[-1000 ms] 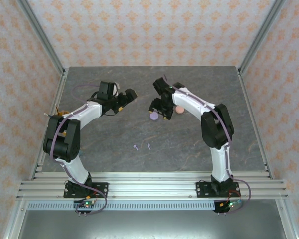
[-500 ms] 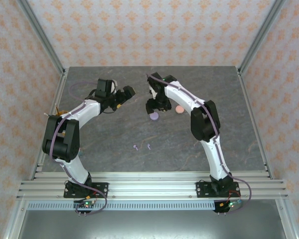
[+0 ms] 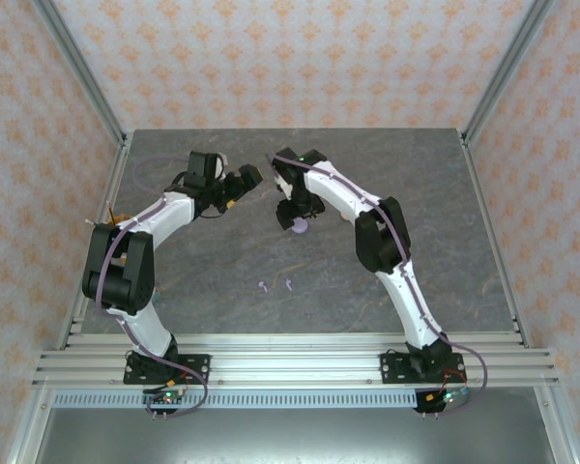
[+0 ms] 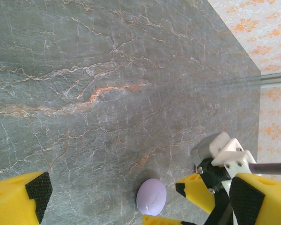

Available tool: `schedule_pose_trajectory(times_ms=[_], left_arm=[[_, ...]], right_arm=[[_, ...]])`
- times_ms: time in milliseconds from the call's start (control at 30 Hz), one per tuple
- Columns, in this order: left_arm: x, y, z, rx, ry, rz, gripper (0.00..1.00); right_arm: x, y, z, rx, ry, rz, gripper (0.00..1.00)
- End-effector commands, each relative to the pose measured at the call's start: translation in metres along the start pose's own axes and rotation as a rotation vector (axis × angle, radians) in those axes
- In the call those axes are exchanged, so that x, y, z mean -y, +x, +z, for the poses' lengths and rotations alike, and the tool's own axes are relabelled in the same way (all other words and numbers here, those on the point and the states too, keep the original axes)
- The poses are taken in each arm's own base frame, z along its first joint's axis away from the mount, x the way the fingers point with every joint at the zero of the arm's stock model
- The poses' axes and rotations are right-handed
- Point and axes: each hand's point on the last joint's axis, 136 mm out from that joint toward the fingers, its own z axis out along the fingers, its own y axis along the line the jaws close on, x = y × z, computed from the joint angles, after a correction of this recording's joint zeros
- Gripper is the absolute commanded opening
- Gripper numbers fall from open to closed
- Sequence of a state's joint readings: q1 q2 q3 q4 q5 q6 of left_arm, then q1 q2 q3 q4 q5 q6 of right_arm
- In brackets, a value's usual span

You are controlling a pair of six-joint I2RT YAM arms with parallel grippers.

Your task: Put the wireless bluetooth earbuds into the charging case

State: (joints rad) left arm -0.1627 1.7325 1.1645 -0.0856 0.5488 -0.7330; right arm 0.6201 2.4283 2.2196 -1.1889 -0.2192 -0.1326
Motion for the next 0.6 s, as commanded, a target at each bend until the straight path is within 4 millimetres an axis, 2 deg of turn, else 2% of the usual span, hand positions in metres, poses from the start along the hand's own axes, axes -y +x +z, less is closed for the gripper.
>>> schedule_pose_trajectory(times_ms=[0,567], left_arm=[[0.007,-0.011,-0.005,0.024,0.006,0.010,1.00],[0.006,-0.011,-0.006,0.028,0.004,0.005,1.00]], right_arm=[[0.011,0.003,0.002,-0.032,0.054,-0.030,0.73],[-0.002,0.002,0.026,-0.052,-0.015,0.021,0.67]])
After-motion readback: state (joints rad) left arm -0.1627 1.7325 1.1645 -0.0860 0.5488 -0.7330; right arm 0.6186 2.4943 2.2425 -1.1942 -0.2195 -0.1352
